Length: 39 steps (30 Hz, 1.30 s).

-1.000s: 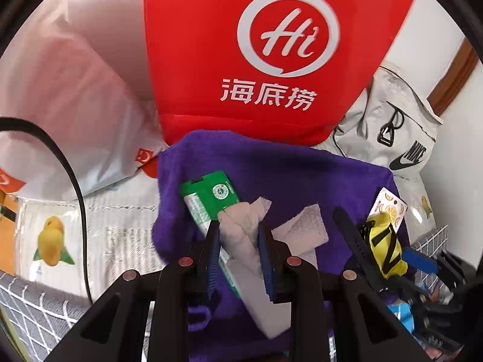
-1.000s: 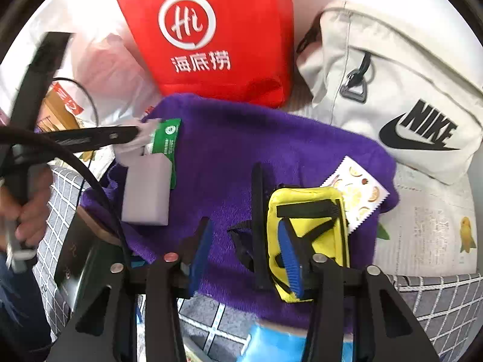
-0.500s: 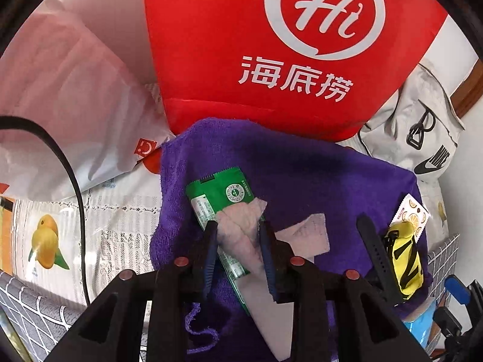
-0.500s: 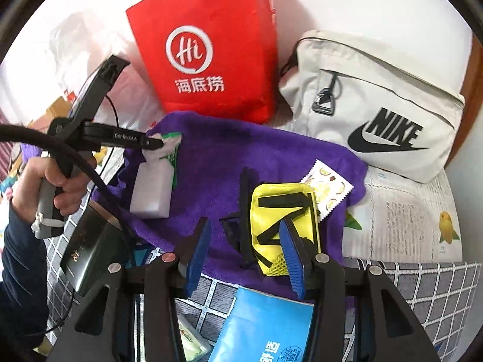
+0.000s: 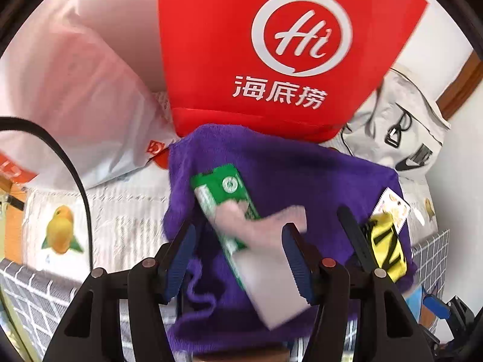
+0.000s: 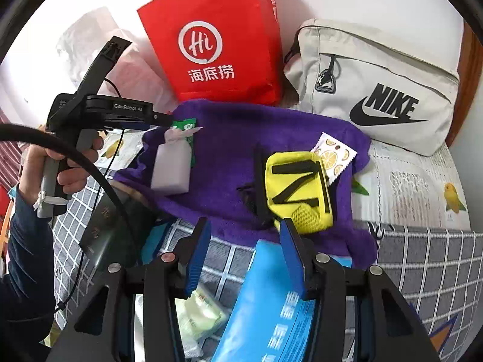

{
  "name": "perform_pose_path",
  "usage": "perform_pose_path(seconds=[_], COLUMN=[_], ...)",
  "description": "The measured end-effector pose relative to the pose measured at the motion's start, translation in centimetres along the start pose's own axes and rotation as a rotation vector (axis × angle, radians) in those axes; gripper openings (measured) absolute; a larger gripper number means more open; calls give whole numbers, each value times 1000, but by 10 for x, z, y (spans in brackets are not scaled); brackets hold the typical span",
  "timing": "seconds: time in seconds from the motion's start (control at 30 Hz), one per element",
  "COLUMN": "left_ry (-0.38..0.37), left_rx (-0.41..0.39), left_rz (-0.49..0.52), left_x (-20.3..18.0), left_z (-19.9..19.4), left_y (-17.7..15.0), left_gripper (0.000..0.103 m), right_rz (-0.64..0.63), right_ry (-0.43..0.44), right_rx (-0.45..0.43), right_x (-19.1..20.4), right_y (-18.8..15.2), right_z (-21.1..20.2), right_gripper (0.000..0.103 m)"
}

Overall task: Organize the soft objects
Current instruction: 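Open the left gripper to drop the white tissue onto the towel, then grasp the white mesh bag with the right gripper while the left gripper moves to the glove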

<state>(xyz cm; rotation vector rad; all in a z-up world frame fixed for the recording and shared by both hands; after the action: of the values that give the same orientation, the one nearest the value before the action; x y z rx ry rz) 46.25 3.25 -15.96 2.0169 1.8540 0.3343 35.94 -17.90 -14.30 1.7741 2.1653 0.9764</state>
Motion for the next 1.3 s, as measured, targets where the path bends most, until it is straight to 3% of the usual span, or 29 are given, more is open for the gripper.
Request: perform_pose_path(seconds=[0.4, 0.5, 0.7, 0.9, 0.93, 1.0, 1.03, 1.07, 1.13, 1.3], left_ry=[-28, -28, -36, -51, -51, -38, -25, -13, -16, -39], left_rx=[-18, -40, -51, -27, -15, 3, -2, -10, -18, -19], left_rz=[70, 75, 64, -46, -60, -73, -79, -81, -85, -92], left_x=[-26, -29, -20, 9, 12, 19, 22, 24, 26, 22], left_z=[-69, -89, -112, -107, -104, -101, -102, -104, -105, -103], left_y=[-90, -116, -170, -222, -229, -240, -244, -248, -253, -266], left_gripper=[58, 58, 58, 58, 58, 58, 58, 58, 58, 58], right_rz=[4, -69, -223, -299, -320, -353, -350, -338, -307, -252], right_ry=[42, 71, 12, -60, -72, -67, -66, -46, 7, 27], right_rx=[30, 73, 138, 213, 196, 167, 143, 137, 149, 96], right_x=[37, 58, 86, 91, 93, 98, 98, 98, 98, 94], right_y=[-70, -92, -113, -132, -133, -135, -134, -135, -137, -132], right_z=[-26, -17, 12, 45, 44, 37, 32, 28, 24, 6], right_gripper=[49, 62, 65, 66, 64, 40, 21, 11, 9, 6])
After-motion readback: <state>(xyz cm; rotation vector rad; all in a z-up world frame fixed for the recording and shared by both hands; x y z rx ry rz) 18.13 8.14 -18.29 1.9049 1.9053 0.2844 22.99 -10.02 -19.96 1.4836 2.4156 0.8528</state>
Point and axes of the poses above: each gripper's, at about its wrist camera, not at the fingertips, and z roughly the way its jaws point, x to its left, y to its top, the point moved 7 cm from there along z, roughly the way its jaws point, and after that the axes turned 7 degrees about z, right-handed, at the moved point
